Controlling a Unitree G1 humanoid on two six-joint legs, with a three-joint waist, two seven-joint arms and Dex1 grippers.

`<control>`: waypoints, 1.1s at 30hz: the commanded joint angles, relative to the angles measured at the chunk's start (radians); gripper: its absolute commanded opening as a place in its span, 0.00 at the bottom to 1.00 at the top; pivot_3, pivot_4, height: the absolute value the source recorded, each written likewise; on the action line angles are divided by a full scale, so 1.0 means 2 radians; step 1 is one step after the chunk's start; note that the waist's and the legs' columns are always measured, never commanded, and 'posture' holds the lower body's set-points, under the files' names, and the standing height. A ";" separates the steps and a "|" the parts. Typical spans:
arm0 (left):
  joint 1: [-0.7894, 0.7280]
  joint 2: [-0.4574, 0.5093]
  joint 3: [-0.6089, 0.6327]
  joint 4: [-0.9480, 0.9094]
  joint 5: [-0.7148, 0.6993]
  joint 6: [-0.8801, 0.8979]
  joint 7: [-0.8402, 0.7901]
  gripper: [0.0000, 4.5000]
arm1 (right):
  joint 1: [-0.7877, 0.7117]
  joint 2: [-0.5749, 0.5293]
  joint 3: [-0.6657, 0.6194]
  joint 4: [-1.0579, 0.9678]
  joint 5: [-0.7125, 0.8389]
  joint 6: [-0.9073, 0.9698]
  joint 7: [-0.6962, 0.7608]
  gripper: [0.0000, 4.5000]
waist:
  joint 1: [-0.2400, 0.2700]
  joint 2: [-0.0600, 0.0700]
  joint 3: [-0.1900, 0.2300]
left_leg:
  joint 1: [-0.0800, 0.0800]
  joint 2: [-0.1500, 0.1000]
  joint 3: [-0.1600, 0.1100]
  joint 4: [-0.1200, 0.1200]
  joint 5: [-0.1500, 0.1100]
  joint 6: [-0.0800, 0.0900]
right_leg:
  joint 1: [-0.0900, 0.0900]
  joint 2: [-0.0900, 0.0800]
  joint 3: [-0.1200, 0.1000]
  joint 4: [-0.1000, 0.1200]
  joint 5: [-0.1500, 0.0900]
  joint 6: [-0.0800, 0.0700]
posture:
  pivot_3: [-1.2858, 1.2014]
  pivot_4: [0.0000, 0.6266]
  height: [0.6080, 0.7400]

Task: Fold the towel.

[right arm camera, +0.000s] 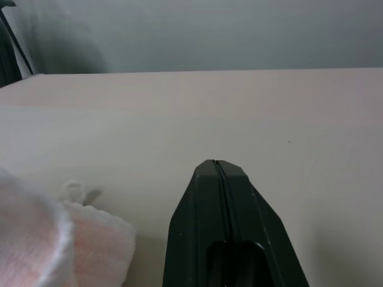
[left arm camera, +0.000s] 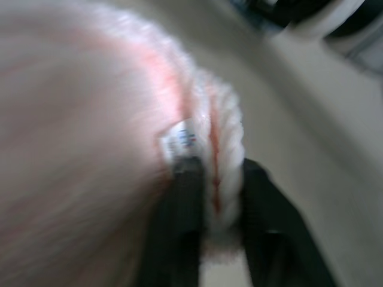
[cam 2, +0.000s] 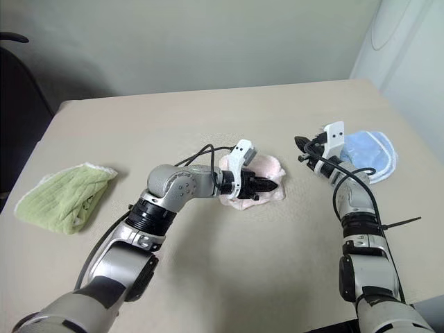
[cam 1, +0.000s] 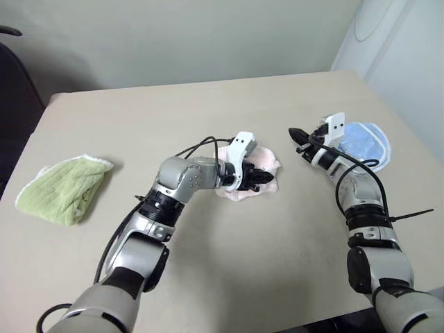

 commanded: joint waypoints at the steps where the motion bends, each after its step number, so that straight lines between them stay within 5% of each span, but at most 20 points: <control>1: -0.002 -0.016 0.053 -0.024 -0.016 0.014 -0.002 0.48 | -0.009 0.001 0.001 -0.021 0.008 0.001 0.001 0.00 | 0.000 0.000 0.000 | 0.000 0.000 0.000 0.000 0.000 0.000 | 0.000 0.000 0.000 0.000 0.000 0.000 | 0.52 0.24 1.00; 5: 0.011 -0.023 0.110 -0.056 -0.035 0.027 0.011 0.79 | -0.016 -0.001 0.005 -0.015 0.005 0.003 0.009 0.00 | 0.000 0.000 0.000 | 0.000 0.000 0.000 0.001 0.000 0.000 | 0.000 0.000 0.000 0.000 0.000 0.001 | 0.52 0.24 1.00; 10: 0.044 0.011 0.177 -0.105 -0.009 -0.028 0.029 0.79 | -0.020 -0.011 0.017 -0.032 0.014 0.023 0.046 0.00 | -0.002 0.000 0.000 | 0.000 0.000 0.000 0.001 0.000 0.000 | 0.000 0.000 0.000 0.000 0.000 0.001 | 0.52 0.24 1.00; 15: 0.111 0.057 0.164 -0.126 0.053 -0.112 -0.009 0.41 | -0.008 -0.014 0.045 -0.094 0.029 0.073 0.096 0.00 | -0.003 0.000 0.000 | 0.000 0.000 0.000 0.001 0.000 0.000 | 0.000 0.000 0.000 0.000 0.000 0.001 | 0.52 0.24 1.00; 20: 0.149 0.047 0.134 -0.128 0.077 -0.155 -0.052 0.01 | 0.012 -0.003 0.080 -0.140 0.033 0.107 0.123 0.00 | 0.003 0.000 0.000 | 0.000 0.000 0.000 0.001 0.000 0.000 | 0.001 0.000 0.000 -0.001 0.000 0.001 | 0.52 0.24 1.00; 28: 0.147 0.037 0.050 -0.014 0.185 -0.210 -0.070 0.01 | 0.048 0.021 0.157 -0.033 -0.053 0.074 0.091 0.00 | 0.004 0.000 0.000 | 0.000 0.000 0.000 0.003 -0.001 0.002 | 0.002 0.000 0.000 -0.001 0.002 0.002 | 0.52 0.24 1.00; 33: 0.156 0.024 0.075 -0.007 0.181 -0.222 -0.072 0.01 | 0.050 0.020 0.138 -0.031 -0.038 0.064 0.098 0.00 | 0.004 -0.001 -0.002 | 0.002 0.000 -0.001 0.004 -0.001 0.002 | 0.005 0.000 0.000 -0.002 0.002 0.002 | 0.52 0.24 1.00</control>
